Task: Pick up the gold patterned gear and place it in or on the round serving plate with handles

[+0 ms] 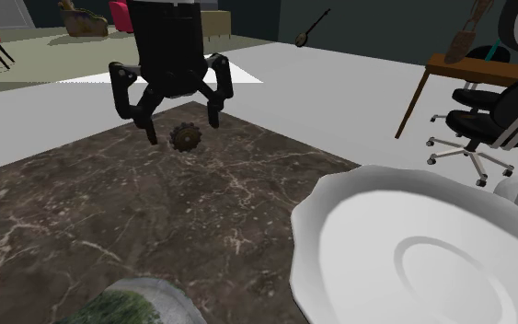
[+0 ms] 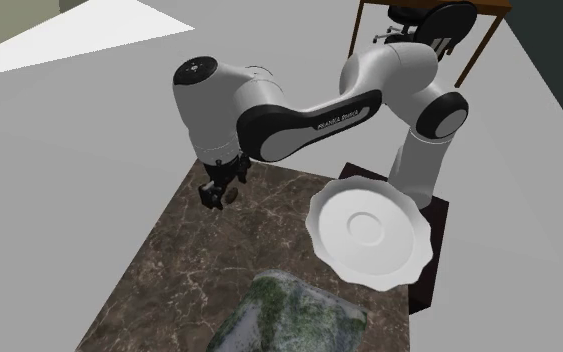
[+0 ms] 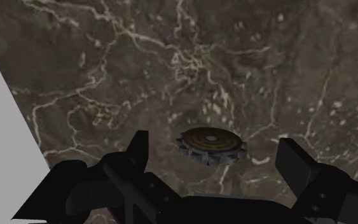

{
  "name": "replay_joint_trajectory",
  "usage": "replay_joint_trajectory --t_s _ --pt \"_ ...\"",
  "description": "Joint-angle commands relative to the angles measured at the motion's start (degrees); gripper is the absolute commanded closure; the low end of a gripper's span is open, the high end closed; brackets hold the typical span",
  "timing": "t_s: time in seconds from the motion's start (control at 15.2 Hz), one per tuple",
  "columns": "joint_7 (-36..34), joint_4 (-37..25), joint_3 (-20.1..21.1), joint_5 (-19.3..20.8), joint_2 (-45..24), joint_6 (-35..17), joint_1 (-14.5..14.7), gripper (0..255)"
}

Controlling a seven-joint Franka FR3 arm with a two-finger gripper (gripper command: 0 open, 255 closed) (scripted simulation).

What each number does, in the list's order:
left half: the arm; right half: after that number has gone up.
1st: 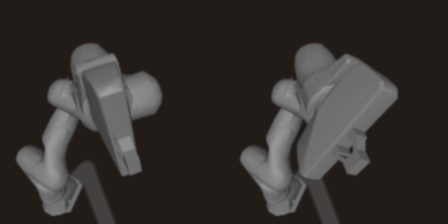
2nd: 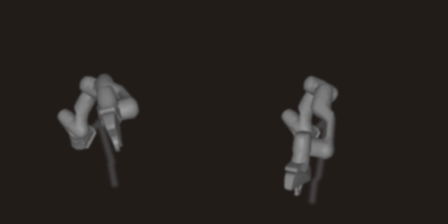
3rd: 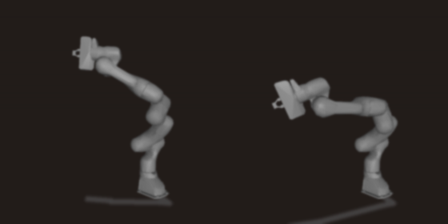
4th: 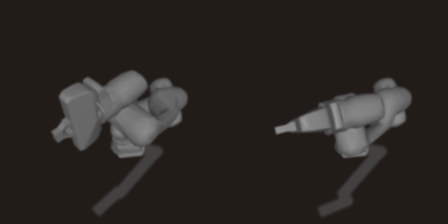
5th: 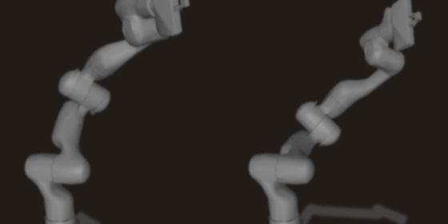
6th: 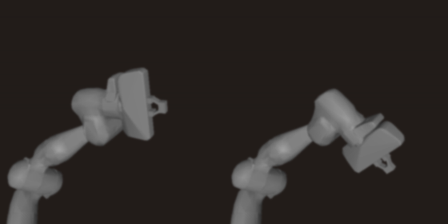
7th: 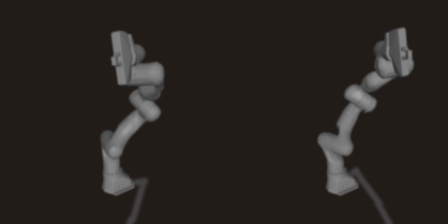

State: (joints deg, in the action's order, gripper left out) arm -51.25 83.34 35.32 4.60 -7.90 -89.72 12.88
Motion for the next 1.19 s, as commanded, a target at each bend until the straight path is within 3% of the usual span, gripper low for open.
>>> replay_joint_trajectory --t_s 0.0,0.26,0.33,0.92,1.12 --pt "0.02 0.22 -0.01 -0.03 0.05 -0.20 -0.03 0" --pt "0.02 0.21 -0.01 -0.03 0.05 -0.19 -0.03 0" --pt "0.02 0.21 -0.01 -0.03 0.05 -0.19 -0.03 255" --pt "0.02 0.22 -0.01 -0.03 0.05 -0.20 -0.03 255" --pt "-0.27 -3.19 0.14 0.52 -0.87 2.45 0.42 255"
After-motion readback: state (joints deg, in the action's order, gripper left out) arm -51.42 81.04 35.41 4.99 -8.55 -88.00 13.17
